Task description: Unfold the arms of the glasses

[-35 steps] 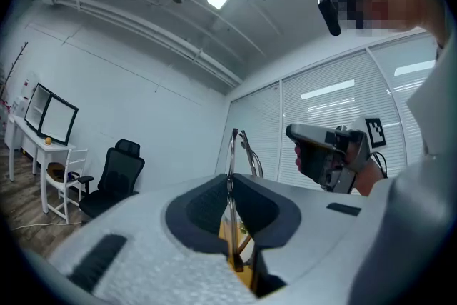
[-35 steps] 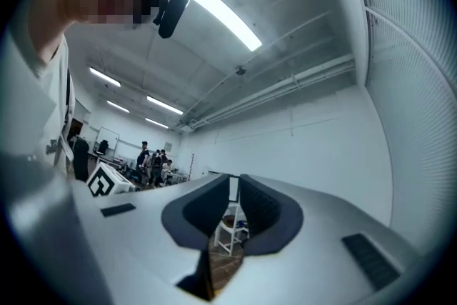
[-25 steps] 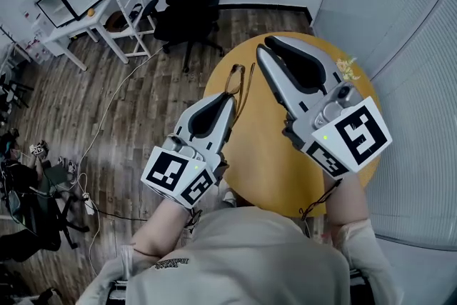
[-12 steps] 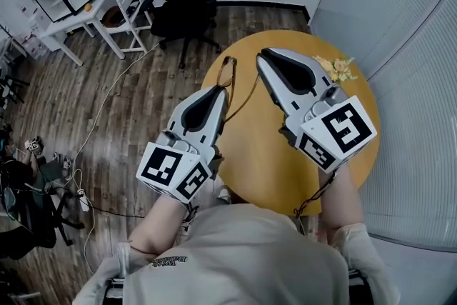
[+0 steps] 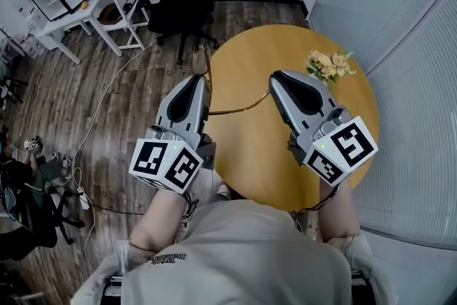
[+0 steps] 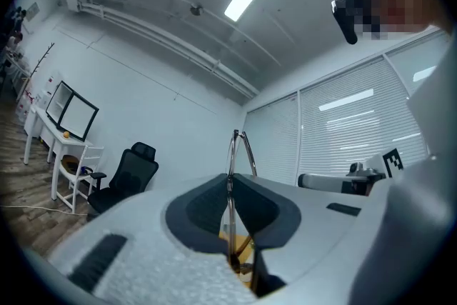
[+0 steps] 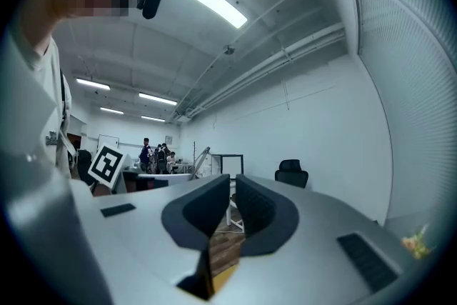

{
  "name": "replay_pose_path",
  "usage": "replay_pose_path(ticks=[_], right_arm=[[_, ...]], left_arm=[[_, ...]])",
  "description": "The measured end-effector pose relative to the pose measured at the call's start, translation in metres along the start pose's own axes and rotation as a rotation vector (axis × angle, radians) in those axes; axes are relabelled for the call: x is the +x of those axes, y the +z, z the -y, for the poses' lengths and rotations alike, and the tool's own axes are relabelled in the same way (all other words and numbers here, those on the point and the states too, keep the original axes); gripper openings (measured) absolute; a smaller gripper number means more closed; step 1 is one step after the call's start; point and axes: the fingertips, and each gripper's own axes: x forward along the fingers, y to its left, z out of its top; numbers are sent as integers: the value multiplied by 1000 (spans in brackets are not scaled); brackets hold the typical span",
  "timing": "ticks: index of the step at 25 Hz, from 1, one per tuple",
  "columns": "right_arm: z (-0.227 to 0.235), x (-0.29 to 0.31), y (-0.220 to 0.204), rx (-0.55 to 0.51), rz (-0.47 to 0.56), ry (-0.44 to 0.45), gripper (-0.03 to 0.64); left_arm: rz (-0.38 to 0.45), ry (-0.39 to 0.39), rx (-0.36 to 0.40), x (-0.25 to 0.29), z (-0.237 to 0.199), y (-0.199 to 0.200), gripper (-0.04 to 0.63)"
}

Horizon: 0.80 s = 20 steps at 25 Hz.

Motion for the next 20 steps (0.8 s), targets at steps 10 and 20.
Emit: replay_pose_path(ticks=[10,20], right_arm=[[-14,-24,-46,21,-101,26,35],[-16,-33,-36,-61,-140,38,37]], left_arm=[[29,38,-40,0,-14,-2,38],[-29,-2,20,-2,4,-14,38]])
